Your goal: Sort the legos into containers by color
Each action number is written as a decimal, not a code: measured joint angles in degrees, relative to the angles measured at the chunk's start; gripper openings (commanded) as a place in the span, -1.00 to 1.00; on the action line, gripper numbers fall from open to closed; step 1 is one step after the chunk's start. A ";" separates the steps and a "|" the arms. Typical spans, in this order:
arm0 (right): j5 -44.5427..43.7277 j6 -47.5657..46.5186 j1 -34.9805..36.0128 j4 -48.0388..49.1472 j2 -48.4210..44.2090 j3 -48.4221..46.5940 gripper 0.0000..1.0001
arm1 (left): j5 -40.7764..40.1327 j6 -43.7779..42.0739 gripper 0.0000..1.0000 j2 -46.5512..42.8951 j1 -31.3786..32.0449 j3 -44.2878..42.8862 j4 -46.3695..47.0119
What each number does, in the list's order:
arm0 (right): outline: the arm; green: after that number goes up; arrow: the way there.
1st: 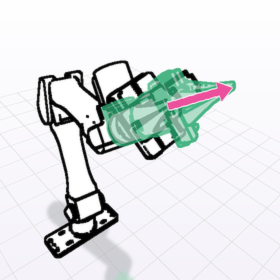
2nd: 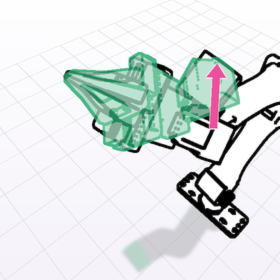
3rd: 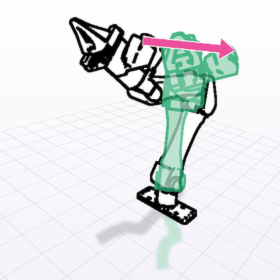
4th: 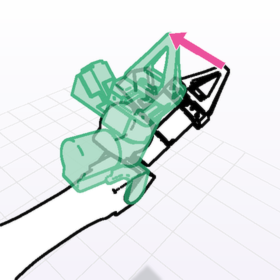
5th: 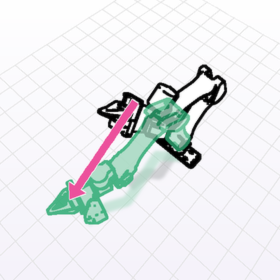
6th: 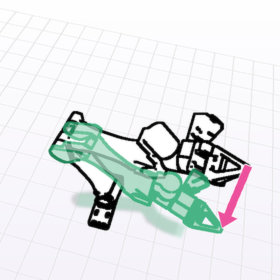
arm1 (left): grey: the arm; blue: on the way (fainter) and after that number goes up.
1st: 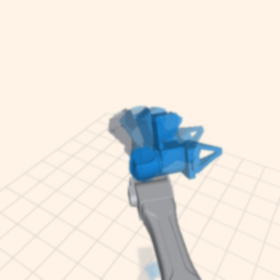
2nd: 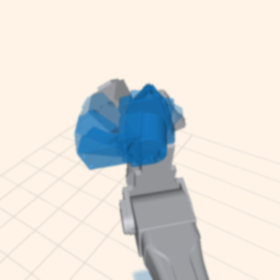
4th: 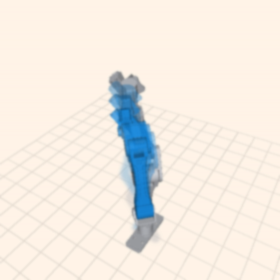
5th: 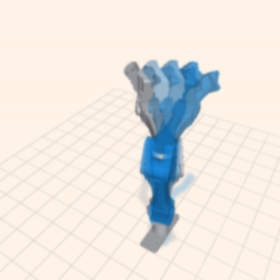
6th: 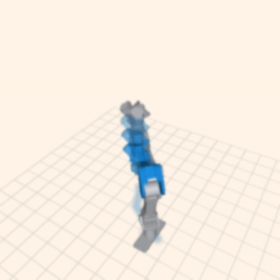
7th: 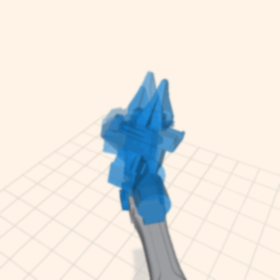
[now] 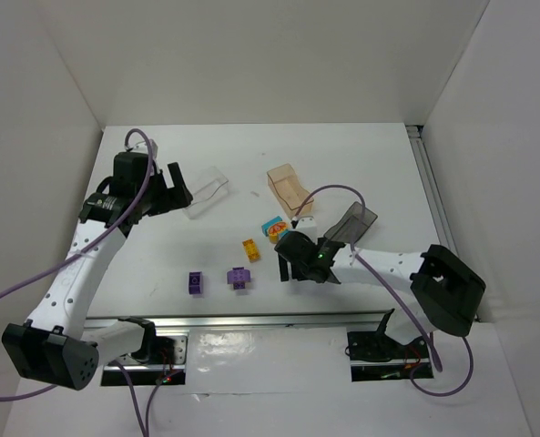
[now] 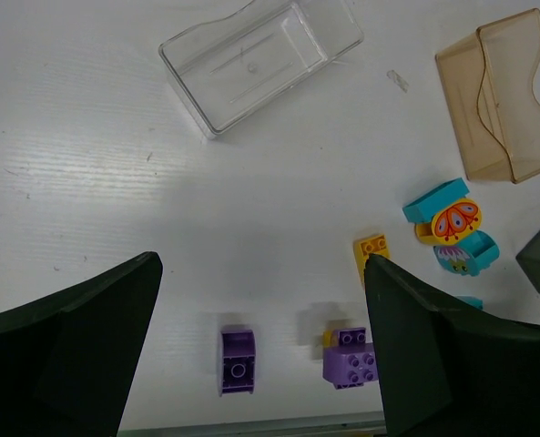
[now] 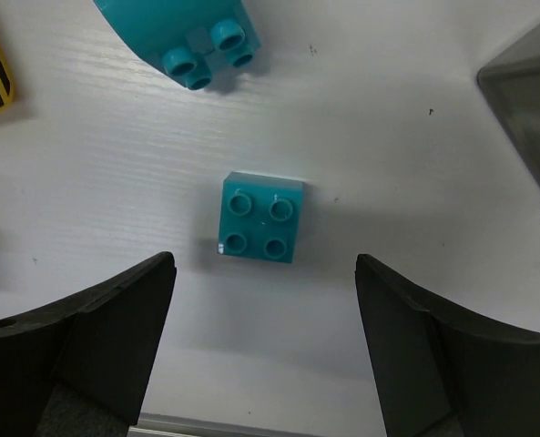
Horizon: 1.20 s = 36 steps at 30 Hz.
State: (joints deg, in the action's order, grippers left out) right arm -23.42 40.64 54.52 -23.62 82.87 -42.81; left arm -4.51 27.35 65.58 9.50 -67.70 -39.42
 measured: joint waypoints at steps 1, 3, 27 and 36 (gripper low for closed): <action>0.42 -0.13 -0.22 0.61 0.11 0.07 0.72 | 0.24 0.00 1.00 0.00 0.00 0.07 0.04; 0.81 -0.33 -0.55 1.40 0.48 0.07 0.60 | 0.70 0.02 1.00 0.00 0.00 0.37 0.00; -2.01 -3.02 -2.75 0.17 1.31 -8.66 -0.41 | 2.99 -0.17 1.00 0.31 -0.42 4.79 -0.17; -1.62 -11.10 -15.54 0.28 5.86 -26.03 -0.41 | -1.25 1.84 1.00 -1.27 -0.44 5.97 -3.10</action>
State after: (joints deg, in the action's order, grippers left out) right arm -25.04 29.54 38.98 -23.33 88.73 -68.84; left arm -5.76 29.19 64.31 9.06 -61.73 -42.52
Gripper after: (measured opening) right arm 0.441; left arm 1.001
